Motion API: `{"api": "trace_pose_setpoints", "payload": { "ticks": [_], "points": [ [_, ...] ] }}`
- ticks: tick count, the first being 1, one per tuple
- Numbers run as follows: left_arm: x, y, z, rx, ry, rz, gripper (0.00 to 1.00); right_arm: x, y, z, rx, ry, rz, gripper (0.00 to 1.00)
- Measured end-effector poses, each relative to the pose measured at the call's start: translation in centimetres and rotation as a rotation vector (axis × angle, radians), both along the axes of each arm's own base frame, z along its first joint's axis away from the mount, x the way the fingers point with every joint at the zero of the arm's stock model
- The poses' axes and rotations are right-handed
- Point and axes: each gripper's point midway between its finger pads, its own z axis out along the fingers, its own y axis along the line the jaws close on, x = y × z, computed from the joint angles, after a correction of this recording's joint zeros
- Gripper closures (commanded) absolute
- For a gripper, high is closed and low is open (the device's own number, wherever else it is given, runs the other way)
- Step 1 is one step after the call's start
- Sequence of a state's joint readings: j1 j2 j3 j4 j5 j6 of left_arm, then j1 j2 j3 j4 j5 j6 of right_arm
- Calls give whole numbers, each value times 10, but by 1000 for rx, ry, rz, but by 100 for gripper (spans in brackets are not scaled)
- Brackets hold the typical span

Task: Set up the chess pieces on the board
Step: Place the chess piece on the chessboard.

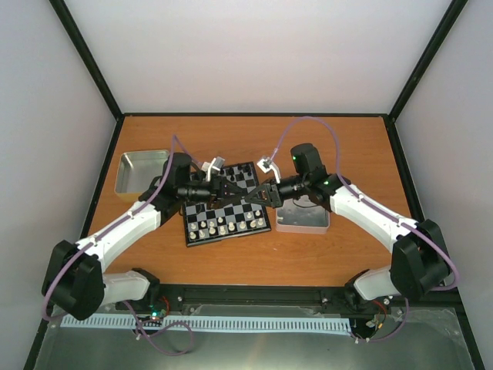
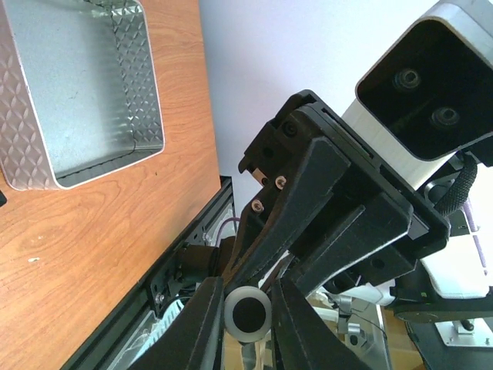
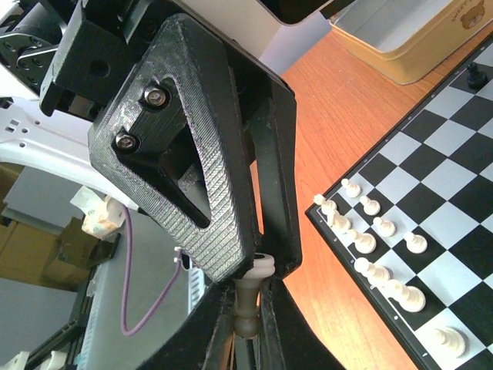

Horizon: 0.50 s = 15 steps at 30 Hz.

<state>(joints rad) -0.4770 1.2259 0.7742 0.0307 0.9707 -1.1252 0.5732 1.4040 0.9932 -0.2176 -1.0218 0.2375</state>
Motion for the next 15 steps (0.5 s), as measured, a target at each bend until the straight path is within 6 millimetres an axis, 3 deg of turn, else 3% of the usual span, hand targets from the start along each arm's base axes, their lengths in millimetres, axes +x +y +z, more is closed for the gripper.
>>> {"api": "trace_pose_setpoints", "payload": {
  "ticks": [6, 10, 15],
  "points": [
    [2, 1, 0, 4, -5, 13, 87, 2, 1, 0, -4, 6, -18, 41],
    [3, 1, 5, -8, -34, 22, 86, -3, -8, -1, -9, -8, -66, 31],
    [8, 0, 19, -55, -94, 46, 86, -6, -20, 29, 66, -86, -169, 28]
  ]
}}
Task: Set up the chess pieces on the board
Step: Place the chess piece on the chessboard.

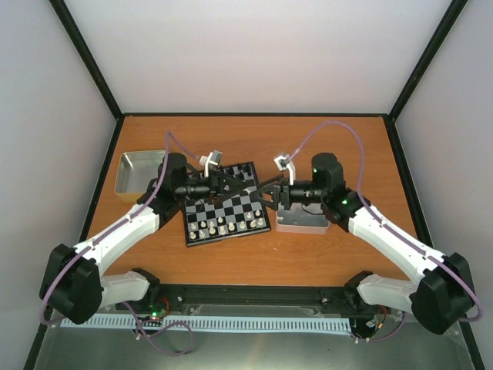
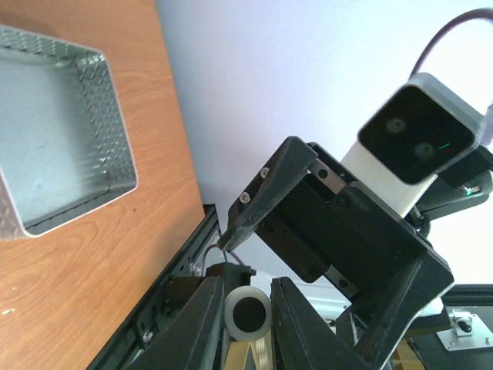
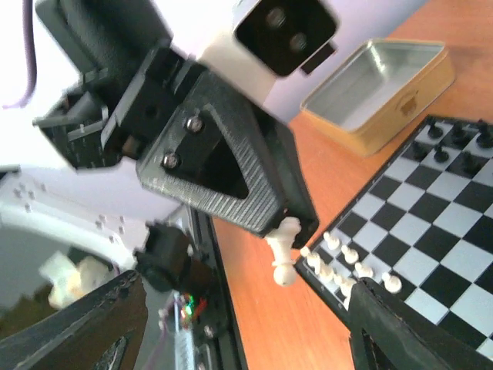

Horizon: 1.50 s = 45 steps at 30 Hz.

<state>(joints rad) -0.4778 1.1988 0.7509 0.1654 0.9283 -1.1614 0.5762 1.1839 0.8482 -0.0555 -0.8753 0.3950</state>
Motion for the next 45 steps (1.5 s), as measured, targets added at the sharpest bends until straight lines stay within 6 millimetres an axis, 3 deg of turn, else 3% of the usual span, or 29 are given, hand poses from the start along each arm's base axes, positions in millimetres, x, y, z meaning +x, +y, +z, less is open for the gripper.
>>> {"api": "trace_pose_setpoints", "payload": {
  "ticks": [3, 7, 18, 23, 28, 34, 40, 45],
  "points": [
    [3, 0, 11, -30, -27, 19, 85, 11, -5, 14, 65, 9, -99, 28],
    [8, 1, 31, -83, -67, 57, 85, 24, -8, 17, 147, 105, -192, 34],
    [14, 3, 45, -154, -43, 105, 85, 33, -3, 37, 271, 210, -215, 48],
    [16, 4, 49, -179, -20, 119, 85, 35, 2, 37, 276, 232, -209, 52],
    [17, 5, 50, -190, -7, 131, 85, 38, 7, 41, 285, 237, -198, 64],
    [17, 6, 42, -192, 23, 141, 85, 40, 14, 49, 298, 231, -164, 64],
    [18, 6, 40, -197, 31, 150, 85, 35, 19, 45, 286, 233, -143, 56],
    [18, 7, 44, -206, 20, 155, 85, 34, 19, 40, 267, 229, -144, 70]
  ]
}}
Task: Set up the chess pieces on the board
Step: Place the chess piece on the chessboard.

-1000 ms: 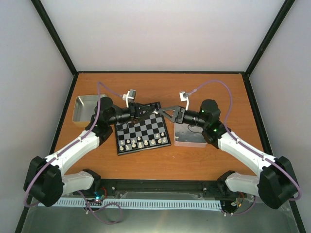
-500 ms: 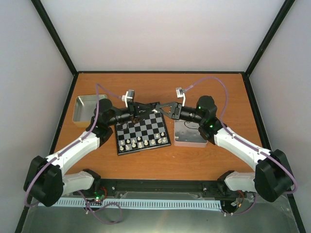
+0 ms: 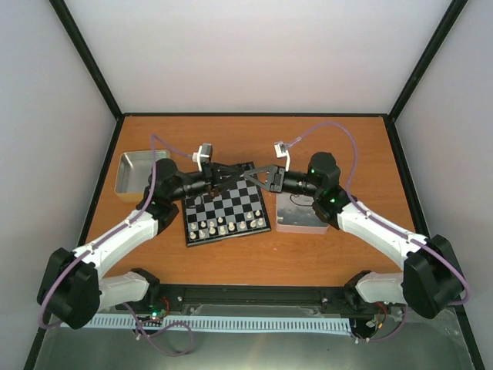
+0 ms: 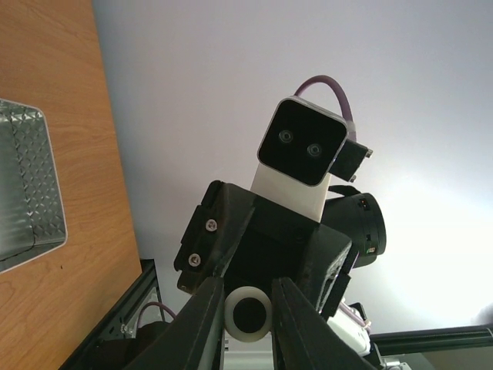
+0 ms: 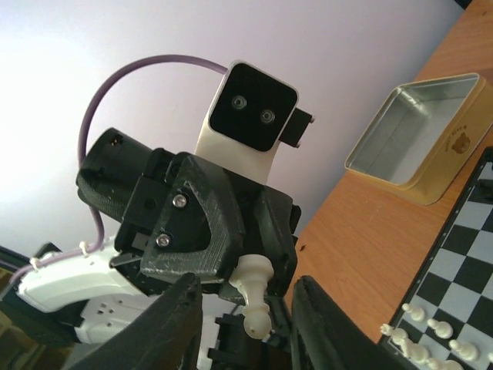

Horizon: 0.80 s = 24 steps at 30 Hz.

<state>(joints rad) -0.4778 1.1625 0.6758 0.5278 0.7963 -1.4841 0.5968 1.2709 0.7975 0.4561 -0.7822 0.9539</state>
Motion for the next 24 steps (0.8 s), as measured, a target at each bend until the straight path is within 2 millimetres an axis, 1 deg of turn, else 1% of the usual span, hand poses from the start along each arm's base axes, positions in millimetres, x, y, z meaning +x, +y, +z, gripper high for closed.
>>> {"api": "trace_pose_setpoints", "payload": {
  "ticks": [3, 8, 10, 11, 12, 14, 15, 16, 17, 18, 21, 22, 24],
  "points": [
    [0, 0, 1, -3, -4, 2, 85, -2, 1, 0, 1, -3, 9, 81],
    [-1, 1, 3, -13, -13, 4, 85, -3, 2, 1, 2, -1, 10, 93],
    [-1, 1, 4, -14, -15, 5, 83, -3, 2, 1, 3, 3, 8, 97],
    [-1, 1, 4, -14, -15, 6, 79, -3, 2, 0, 2, 5, 6, 97],
    [-1, 1, 3, -14, -14, 8, 71, -2, 2, 0, 1, 11, 3, 97],
    [-1, 2, 1, -7, -17, 12, 45, -1, 2, -3, -14, 27, -5, 97],
    [0, 2, -1, 1, -18, 17, 38, -1, 2, -4, -17, 29, -7, 97],
    [1, 3, -3, 14, -19, 24, 33, 0, 2, -5, -31, 42, -12, 97],
    [2, 4, -7, 34, -10, 38, 29, 1, 2, -7, -51, 55, -18, 97],
    [2, 6, -10, 54, -14, 50, 27, 3, 2, -8, -75, 66, -26, 97],
    [10, 15, -23, 155, -11, 133, 24, 11, 3, -13, -192, 104, -40, 97],
    [11, 20, -25, 193, -22, 161, 23, 15, 4, -18, -250, 120, -42, 97],
    [18, 32, -28, 271, -42, 241, 22, 24, 5, -34, -372, 153, -44, 97]
  ]
}}
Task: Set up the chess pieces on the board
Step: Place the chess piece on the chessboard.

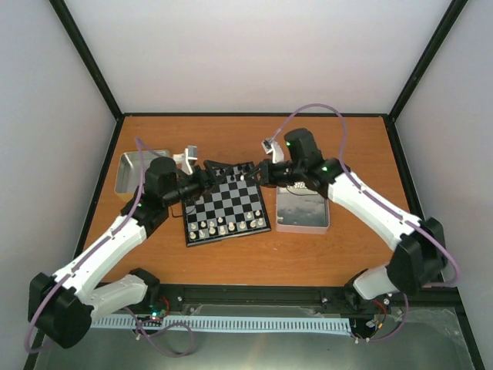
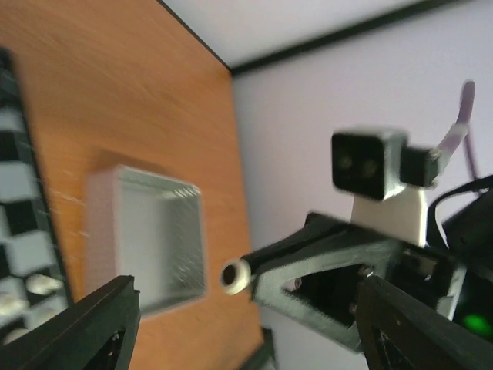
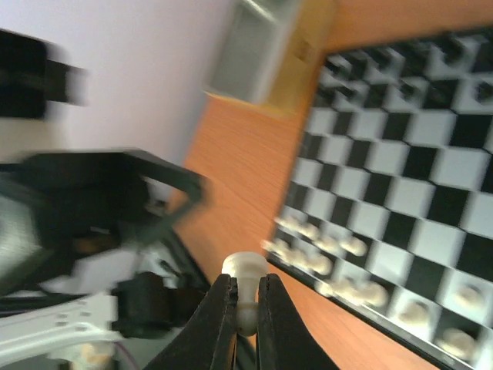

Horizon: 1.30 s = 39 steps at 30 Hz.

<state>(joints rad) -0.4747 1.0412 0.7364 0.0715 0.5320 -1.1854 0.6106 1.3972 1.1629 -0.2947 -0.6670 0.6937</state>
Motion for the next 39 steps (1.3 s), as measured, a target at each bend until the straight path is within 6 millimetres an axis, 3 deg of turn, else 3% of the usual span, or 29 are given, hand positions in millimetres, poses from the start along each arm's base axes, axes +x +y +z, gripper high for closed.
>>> {"api": "trace_pose_setpoints", "payload": {
  "ticks": [3, 7, 10, 13, 24, 33, 39],
  "points": [
    [11, 28, -4, 169, -41, 149, 22, 3, -6, -46, -219, 91, 9, 97],
    [20, 71, -8, 400, -79, 329, 20, -11, -18, -102, -494, 209, 55, 97],
    [20, 100, -13, 547, -85, 424, 18, -18, -14, -122, -650, 238, 104, 97],
    [15, 125, -22, 684, -81, 487, 18, -18, -2, -130, -740, 231, 144, 97],
    [-4, 156, -55, 851, 17, 529, 17, -3, 28, -164, -931, 235, 205, 97],
    [-20, 159, -88, 853, 92, 506, 17, -1, 39, -193, -1012, 262, 248, 97],
    [-24, 158, -99, 851, 119, 488, 17, -7, 34, -207, -1074, 279, 269, 97]
  ]
}}
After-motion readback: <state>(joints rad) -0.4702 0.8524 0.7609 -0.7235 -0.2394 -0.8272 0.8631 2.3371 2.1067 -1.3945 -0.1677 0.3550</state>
